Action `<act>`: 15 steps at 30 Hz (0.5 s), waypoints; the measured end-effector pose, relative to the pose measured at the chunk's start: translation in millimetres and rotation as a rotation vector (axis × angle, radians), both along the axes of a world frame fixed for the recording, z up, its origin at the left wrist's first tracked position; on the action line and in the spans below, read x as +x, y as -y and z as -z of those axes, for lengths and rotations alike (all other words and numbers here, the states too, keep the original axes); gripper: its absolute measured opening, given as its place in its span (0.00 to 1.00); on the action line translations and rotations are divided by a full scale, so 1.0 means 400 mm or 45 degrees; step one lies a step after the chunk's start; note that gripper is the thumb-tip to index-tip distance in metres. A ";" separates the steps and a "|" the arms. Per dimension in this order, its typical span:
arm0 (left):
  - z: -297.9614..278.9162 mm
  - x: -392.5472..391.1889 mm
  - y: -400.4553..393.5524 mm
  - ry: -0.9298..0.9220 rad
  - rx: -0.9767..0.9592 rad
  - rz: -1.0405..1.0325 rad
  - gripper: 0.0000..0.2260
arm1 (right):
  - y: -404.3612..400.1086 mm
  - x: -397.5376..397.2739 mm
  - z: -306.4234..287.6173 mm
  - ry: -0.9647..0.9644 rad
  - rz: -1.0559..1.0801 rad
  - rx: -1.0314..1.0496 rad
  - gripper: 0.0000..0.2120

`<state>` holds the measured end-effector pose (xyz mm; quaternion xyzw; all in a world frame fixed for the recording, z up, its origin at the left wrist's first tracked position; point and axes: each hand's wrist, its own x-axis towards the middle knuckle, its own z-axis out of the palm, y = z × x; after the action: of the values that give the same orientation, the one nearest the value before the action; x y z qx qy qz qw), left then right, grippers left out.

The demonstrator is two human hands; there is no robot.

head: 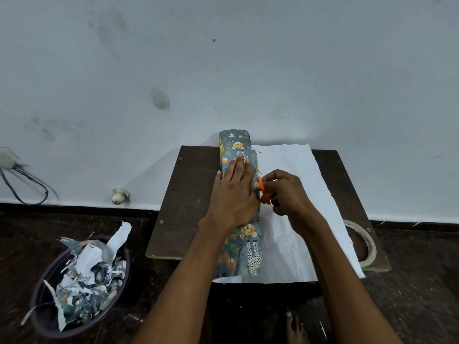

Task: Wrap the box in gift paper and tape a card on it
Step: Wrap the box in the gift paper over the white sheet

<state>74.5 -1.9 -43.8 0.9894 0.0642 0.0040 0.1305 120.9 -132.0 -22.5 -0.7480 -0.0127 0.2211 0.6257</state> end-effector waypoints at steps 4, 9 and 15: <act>0.002 0.000 0.000 -0.011 -0.003 -0.001 0.30 | 0.000 -0.001 0.001 0.009 0.001 0.015 0.02; 0.002 0.000 0.000 -0.007 -0.003 -0.002 0.30 | -0.004 0.002 0.004 0.022 0.014 -0.005 0.01; 0.000 0.000 0.000 0.014 -0.030 -0.011 0.29 | -0.013 0.006 -0.002 0.025 0.015 0.021 0.04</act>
<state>74.5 -1.9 -43.6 0.9874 0.0678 0.0090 0.1426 123.5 -126.6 -21.7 -0.7449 -0.0165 0.2099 0.6331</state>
